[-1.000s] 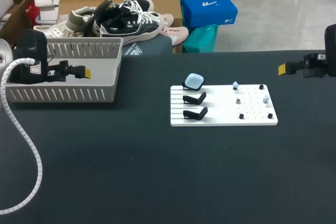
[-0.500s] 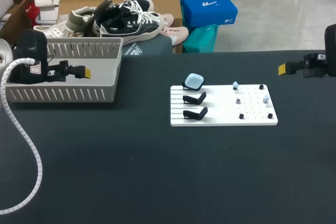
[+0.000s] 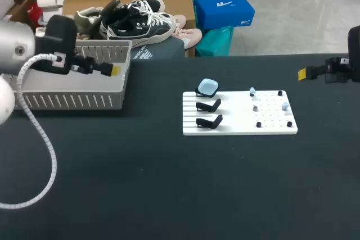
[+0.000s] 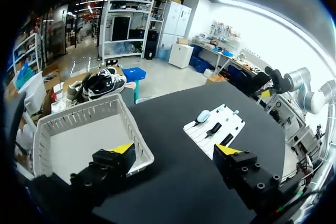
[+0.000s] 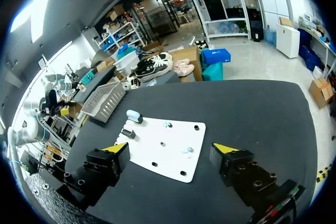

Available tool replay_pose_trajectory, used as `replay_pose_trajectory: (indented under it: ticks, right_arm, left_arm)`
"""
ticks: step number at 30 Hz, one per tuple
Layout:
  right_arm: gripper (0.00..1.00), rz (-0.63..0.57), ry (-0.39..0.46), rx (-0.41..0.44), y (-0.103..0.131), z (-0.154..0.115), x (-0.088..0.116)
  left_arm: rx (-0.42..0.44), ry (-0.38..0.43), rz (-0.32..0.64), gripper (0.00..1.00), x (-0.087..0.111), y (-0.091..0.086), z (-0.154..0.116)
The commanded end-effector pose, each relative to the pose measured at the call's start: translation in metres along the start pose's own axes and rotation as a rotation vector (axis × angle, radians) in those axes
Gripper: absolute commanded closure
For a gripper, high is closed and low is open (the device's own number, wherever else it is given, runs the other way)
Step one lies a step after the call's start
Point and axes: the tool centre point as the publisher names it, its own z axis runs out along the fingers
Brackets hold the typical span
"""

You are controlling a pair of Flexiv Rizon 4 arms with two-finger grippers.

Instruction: Pick up each earbud case from the left stands, insert the matching earbuds, close the lid, and place the case in the box.

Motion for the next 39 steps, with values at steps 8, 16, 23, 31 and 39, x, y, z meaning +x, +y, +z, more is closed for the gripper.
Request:
replay_pose_trajectory:
  ticks: [8, 16, 23, 31, 39]
  right_arm:
    - [0.0, -0.001, 0.0, -0.005, -0.001, 0.0, 0.0]
    - [0.0, -0.001, 0.0, -0.005, -0.001, 0.0, 0.0]
    - [0.0, -0.001, 0.0, -0.005, -0.001, 0.0, 0.0]
    - [0.0, -0.001, 0.0, -0.005, -0.001, 0.0, 0.0]
    - [0.0, -0.001, 0.0, -0.005, -0.001, 0.0, 0.0]
  left_arm:
    - [0.243, -0.012, 0.252, 0.0, -0.03, -0.01, 0.042]
    - [0.337, 0.02, 0.41, 0.0, -0.043, -0.024, 0.076]
    - [0.401, 0.034, 0.505, 0.0, -0.043, -0.036, 0.113]
    - [0.477, 0.018, 0.57, 0.0, -0.041, -0.049, 0.152]
    - [0.572, 0.016, 0.628, 0.0, -0.04, -0.062, 0.18]
